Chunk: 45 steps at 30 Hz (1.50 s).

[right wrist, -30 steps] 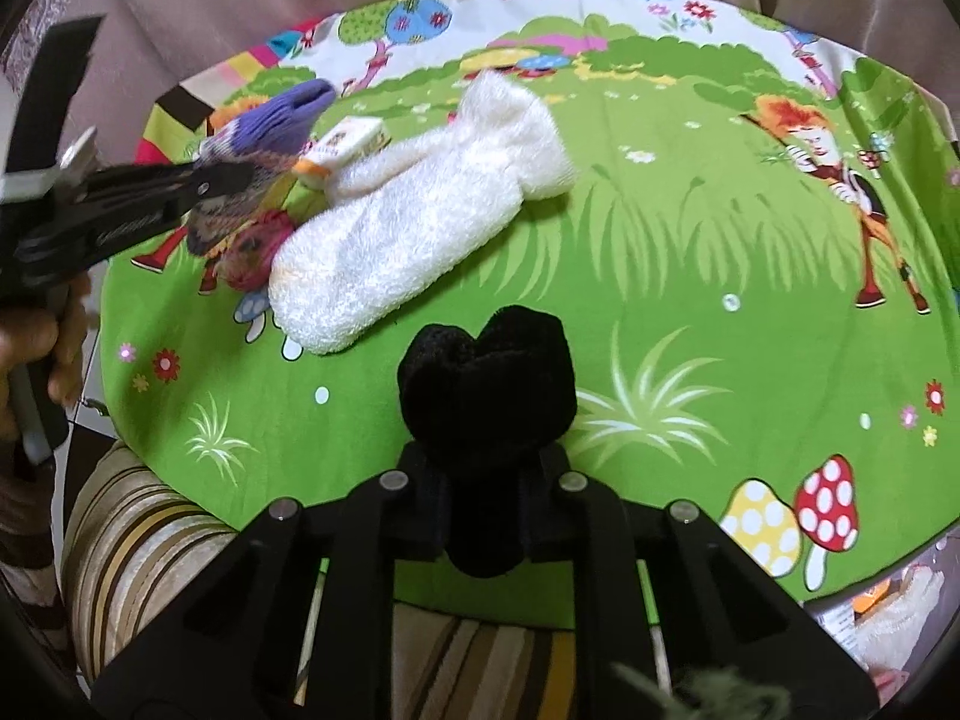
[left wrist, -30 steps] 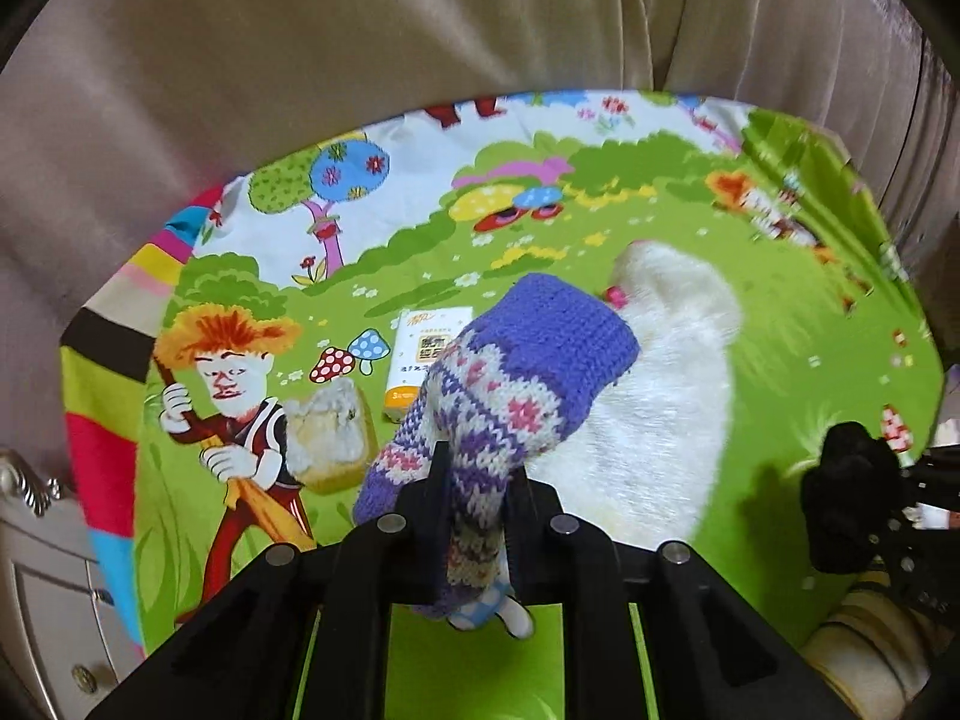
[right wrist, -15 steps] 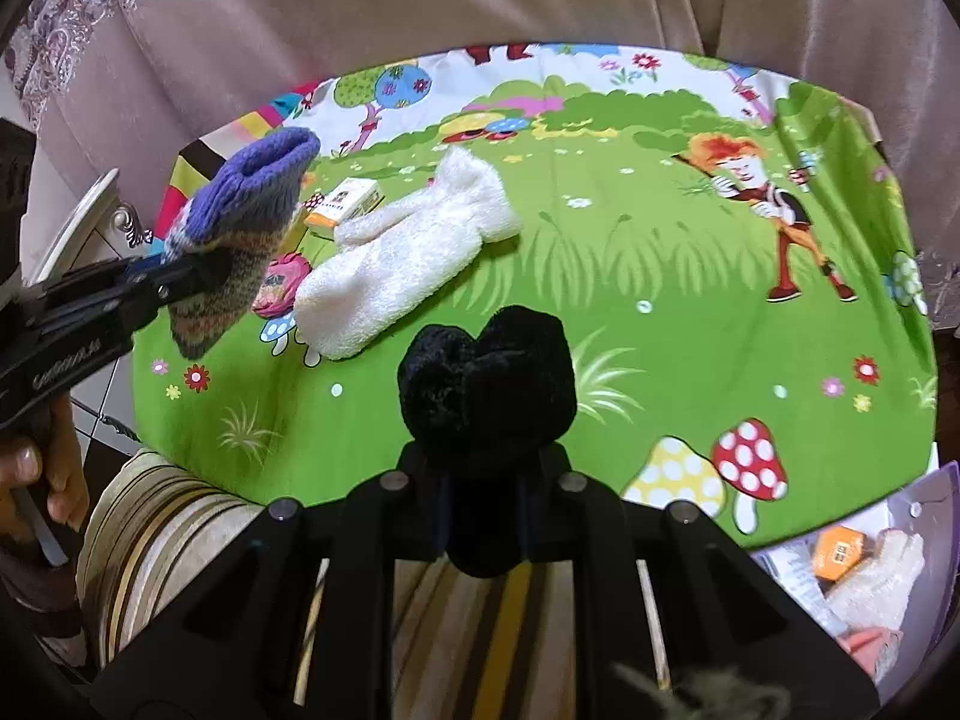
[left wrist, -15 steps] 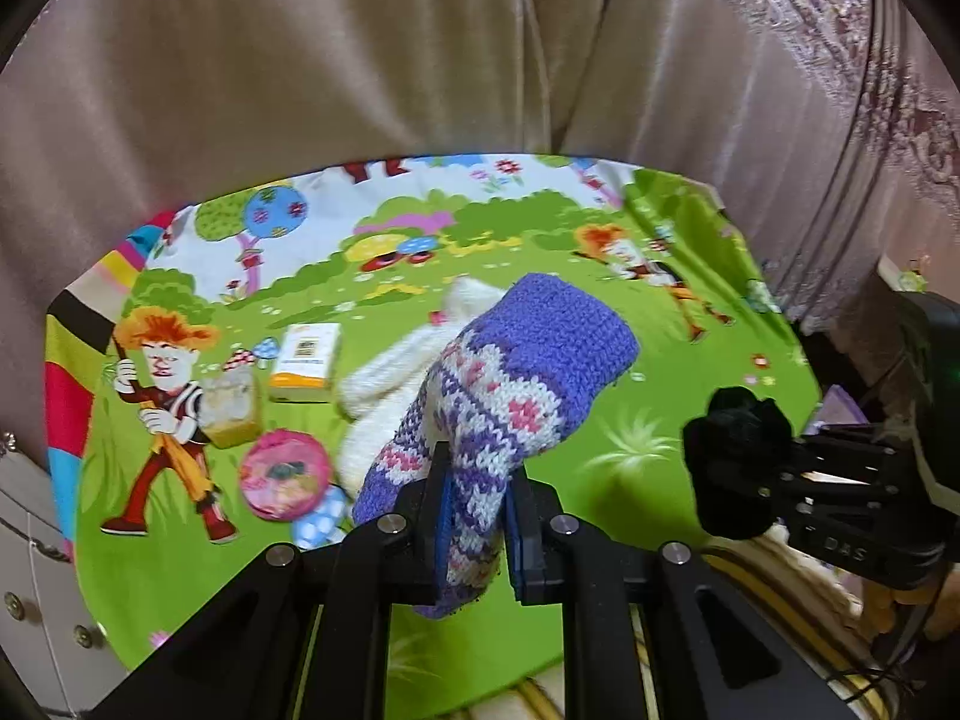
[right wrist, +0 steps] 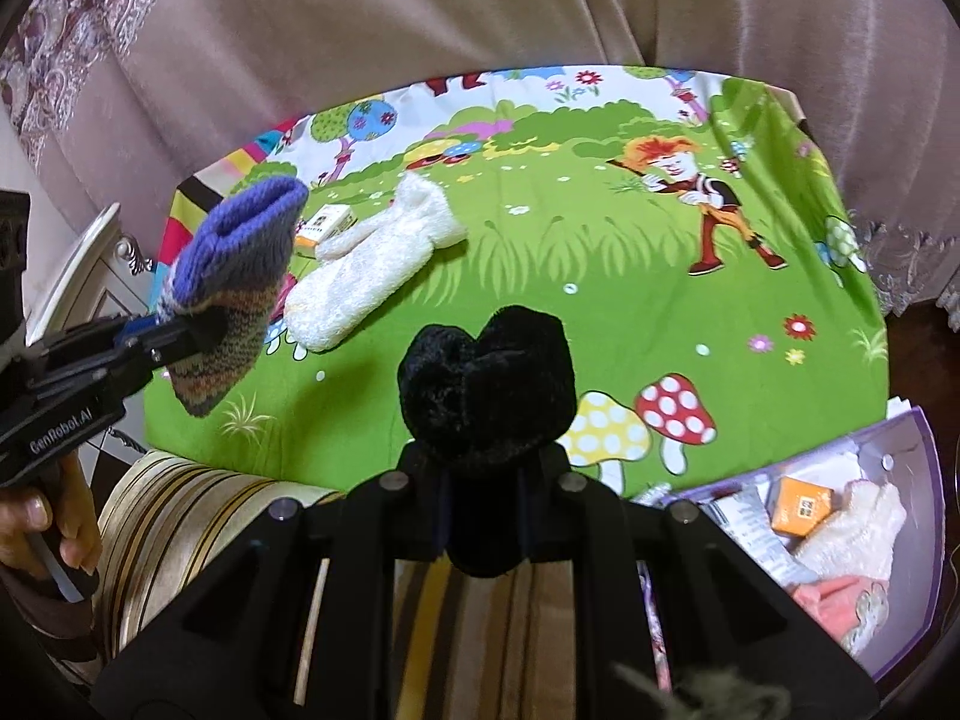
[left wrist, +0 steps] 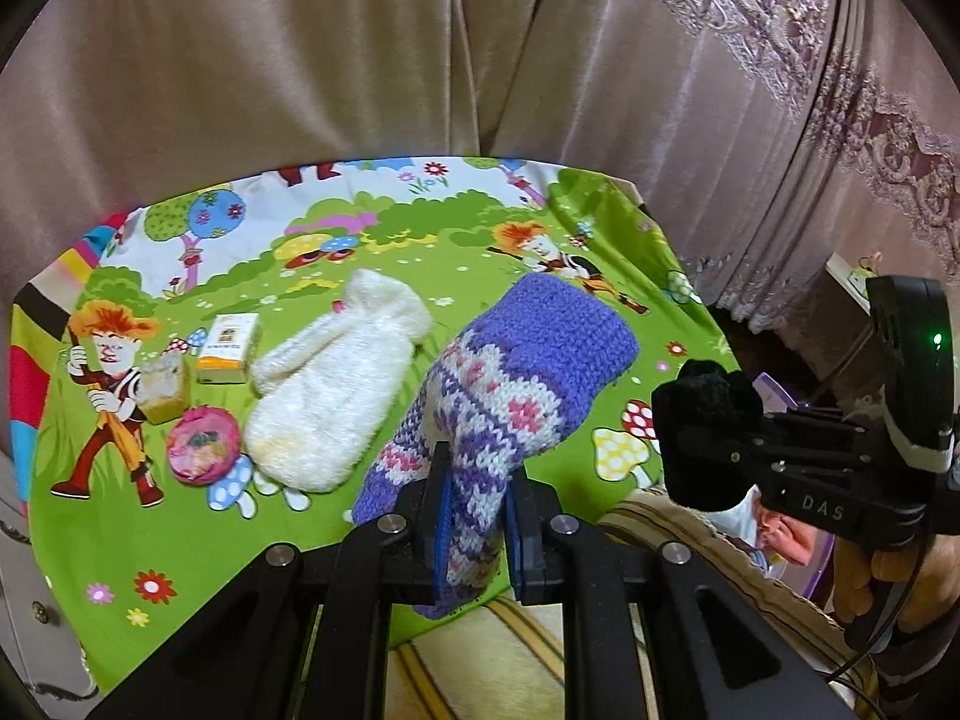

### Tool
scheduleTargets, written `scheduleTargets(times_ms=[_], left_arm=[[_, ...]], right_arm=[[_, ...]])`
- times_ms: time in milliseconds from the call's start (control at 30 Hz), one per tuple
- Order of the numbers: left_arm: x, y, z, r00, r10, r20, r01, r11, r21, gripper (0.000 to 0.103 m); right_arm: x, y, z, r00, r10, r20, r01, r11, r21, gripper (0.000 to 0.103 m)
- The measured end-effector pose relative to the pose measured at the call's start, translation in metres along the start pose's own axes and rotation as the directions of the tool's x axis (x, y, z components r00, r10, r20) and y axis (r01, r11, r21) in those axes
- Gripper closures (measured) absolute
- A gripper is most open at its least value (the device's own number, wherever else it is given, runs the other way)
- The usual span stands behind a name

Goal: Organize soft objects
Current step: 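Carry the purple mitten and black item over the box and lower them in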

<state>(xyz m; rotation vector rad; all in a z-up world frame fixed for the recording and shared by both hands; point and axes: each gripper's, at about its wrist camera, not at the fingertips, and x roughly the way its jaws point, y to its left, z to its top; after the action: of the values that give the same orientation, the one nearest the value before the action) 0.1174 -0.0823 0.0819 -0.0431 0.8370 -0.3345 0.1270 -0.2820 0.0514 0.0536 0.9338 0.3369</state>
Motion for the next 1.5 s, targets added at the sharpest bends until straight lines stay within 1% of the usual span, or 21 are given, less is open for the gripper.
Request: scheduleTargets(times_ms=[333,600,900,1167,1500], left_arm=[[-0.009,-0.031,0.004,0.999,-0.052,0.012,0.052,0.998,0.028,0.088],[-0.013,-0.07,0.006,0.993,-0.119,0.009,0.118,0.99,0.081,0.088],[-0.007,-0.117,0.007,0.977,-0.21,-0.02,0.211,0.97,0.118,0.088],[0.006,-0.151,0.002,0.968,-0.244,-0.064,0.251,0.96,0.125,0.088],[0.025,-0.199,-0.007,0.945,-0.297,-0.134,0.318,0.932,0.176,0.088]], right_arm=[[-0.044,-0.024,-0.003,0.997,-0.02,0.069,0.017,0.999,0.051,0.083],[-0.073,-0.048,-0.014,0.994,-0.054,0.098,0.044,0.994,0.1,0.083],[-0.109,-0.086,-0.028,0.984,-0.117,0.133,0.092,0.98,0.179,0.083],[-0.128,-0.116,-0.044,0.976,-0.167,0.137,0.13,0.961,0.246,0.083],[-0.146,-0.148,-0.058,0.965,-0.22,0.145,0.166,0.934,0.315,0.083]])
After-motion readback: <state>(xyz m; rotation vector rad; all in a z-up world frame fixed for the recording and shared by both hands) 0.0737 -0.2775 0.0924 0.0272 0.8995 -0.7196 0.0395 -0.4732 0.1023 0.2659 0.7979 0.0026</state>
